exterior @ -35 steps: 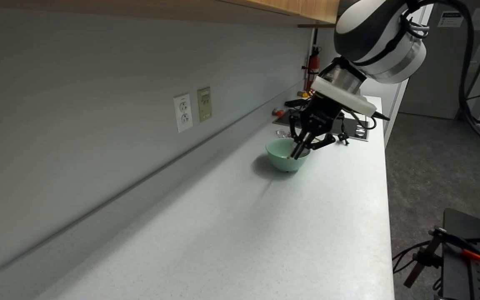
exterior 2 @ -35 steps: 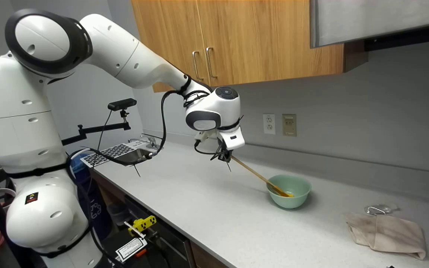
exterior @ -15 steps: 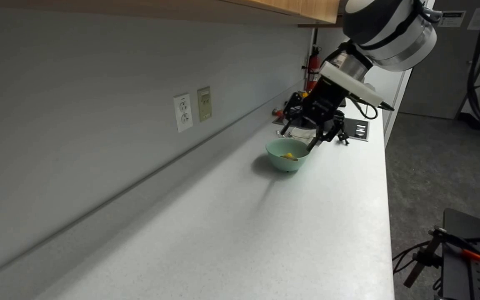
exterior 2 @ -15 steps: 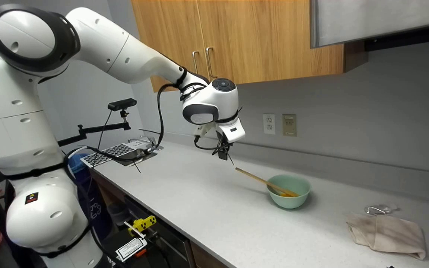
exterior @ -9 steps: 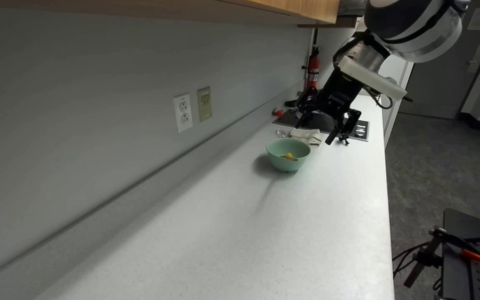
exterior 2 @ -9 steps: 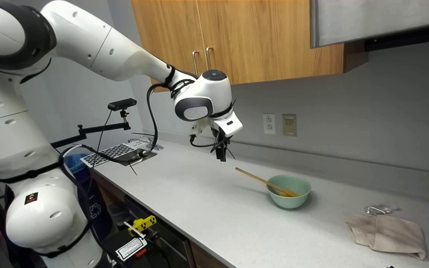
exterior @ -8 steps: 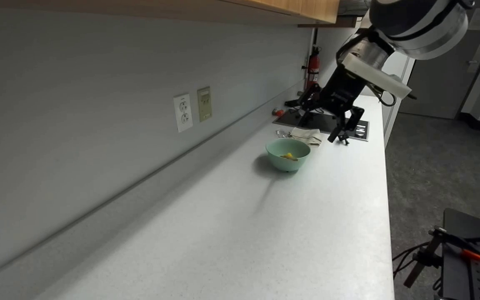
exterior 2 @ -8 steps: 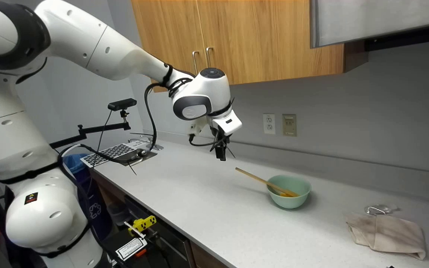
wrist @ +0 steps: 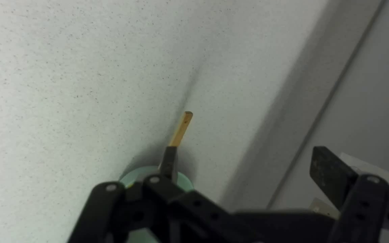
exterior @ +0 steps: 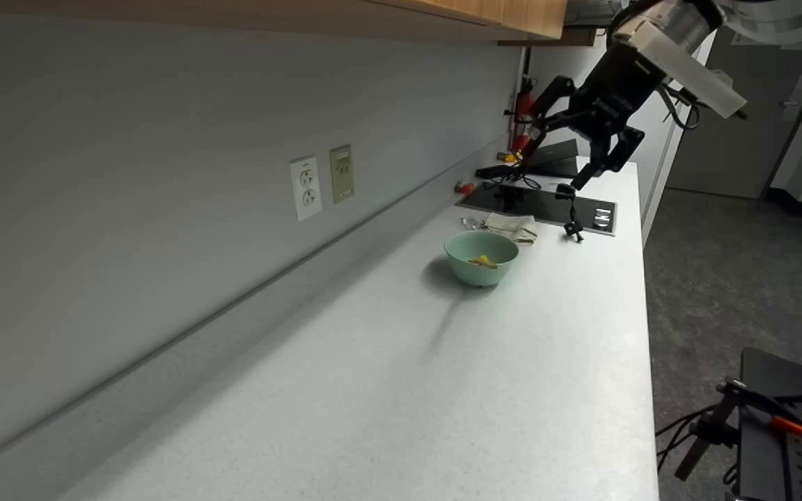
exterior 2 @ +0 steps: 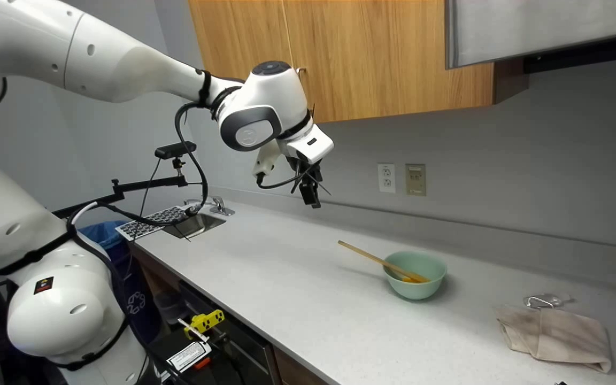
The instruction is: Use the wooden spatula to stir the contents in the green bowl
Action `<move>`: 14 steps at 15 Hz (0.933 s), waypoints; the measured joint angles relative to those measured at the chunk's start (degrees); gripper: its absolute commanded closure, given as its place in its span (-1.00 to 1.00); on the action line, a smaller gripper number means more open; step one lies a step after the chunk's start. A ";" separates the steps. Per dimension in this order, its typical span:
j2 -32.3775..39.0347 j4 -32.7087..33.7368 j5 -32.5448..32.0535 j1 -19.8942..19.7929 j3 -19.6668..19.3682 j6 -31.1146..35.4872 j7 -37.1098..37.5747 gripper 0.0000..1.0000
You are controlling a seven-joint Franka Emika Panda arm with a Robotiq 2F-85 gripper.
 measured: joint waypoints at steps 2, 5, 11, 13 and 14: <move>-2.18 -0.55 -0.52 0.00 0.02 0.40 -0.21 -1.00; -4.54 -1.26 -0.54 0.00 0.06 1.95 -0.90 -1.00; -8.51 -3.00 -1.75 -0.31 0.06 4.21 -1.40 -1.00; -9.56 -3.58 -2.61 -0.69 0.06 4.22 -1.40 -1.00; -9.90 -3.80 -2.68 -0.79 0.06 4.22 -1.40 -1.00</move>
